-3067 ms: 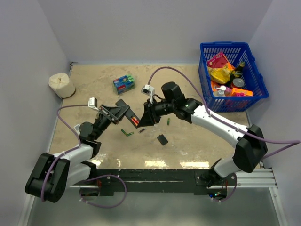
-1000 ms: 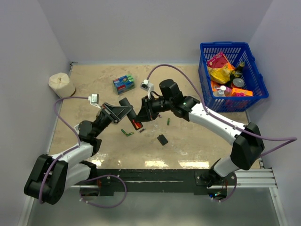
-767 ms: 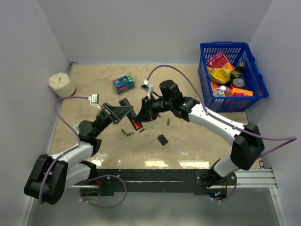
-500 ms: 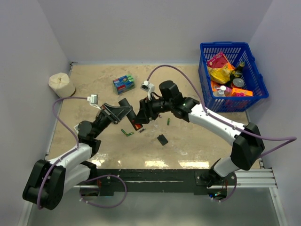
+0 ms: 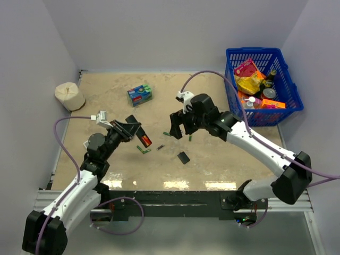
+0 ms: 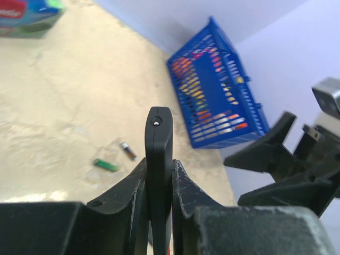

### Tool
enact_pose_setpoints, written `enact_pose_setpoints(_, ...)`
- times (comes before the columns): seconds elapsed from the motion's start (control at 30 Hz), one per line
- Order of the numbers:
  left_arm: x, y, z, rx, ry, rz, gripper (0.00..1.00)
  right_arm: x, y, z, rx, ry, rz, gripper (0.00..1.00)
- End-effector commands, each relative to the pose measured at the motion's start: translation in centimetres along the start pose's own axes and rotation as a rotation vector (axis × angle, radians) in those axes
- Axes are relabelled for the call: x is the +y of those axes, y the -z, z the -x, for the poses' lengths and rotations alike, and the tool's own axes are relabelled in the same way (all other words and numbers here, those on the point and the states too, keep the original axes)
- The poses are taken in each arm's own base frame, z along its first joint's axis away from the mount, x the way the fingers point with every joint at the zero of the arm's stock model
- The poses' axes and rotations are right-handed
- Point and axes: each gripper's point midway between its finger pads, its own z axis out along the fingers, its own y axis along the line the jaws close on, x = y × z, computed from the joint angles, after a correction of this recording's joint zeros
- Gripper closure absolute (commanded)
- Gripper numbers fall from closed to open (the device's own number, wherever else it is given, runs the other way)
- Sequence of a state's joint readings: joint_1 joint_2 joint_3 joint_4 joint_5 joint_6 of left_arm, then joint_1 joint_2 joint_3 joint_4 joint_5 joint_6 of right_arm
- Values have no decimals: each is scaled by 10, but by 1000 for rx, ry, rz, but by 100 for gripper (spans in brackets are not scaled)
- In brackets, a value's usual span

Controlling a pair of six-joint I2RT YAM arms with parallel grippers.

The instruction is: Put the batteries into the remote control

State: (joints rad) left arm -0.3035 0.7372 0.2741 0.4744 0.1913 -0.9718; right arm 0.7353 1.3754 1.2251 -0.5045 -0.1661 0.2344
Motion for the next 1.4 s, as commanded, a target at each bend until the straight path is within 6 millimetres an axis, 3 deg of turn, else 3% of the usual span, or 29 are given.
enact_pose_setpoints(0.0, 20, 2, 8, -26, -43, 122, 100, -36, -3, -58, 135, 38, -196, 14)
enact_pose_setpoints(0.13, 21, 4, 4, -12, -44, 124, 100, -41, -14, -101, 227, 14, -243, 20)
enact_pose_setpoints(0.43, 19, 4, -2, 12, -32, 105, 100, -34, -38, -149, 330, 30, -280, 41)
enact_pose_setpoints(0.9, 18, 7, -8, 31, -15, 87, 100, -43, -62, -175, 399, 25, -332, 46)
enact_pose_setpoints(1.37, 18, 8, -10, 34, -10, 75, 100, -44, -67, -198, 482, 64, -384, 54)
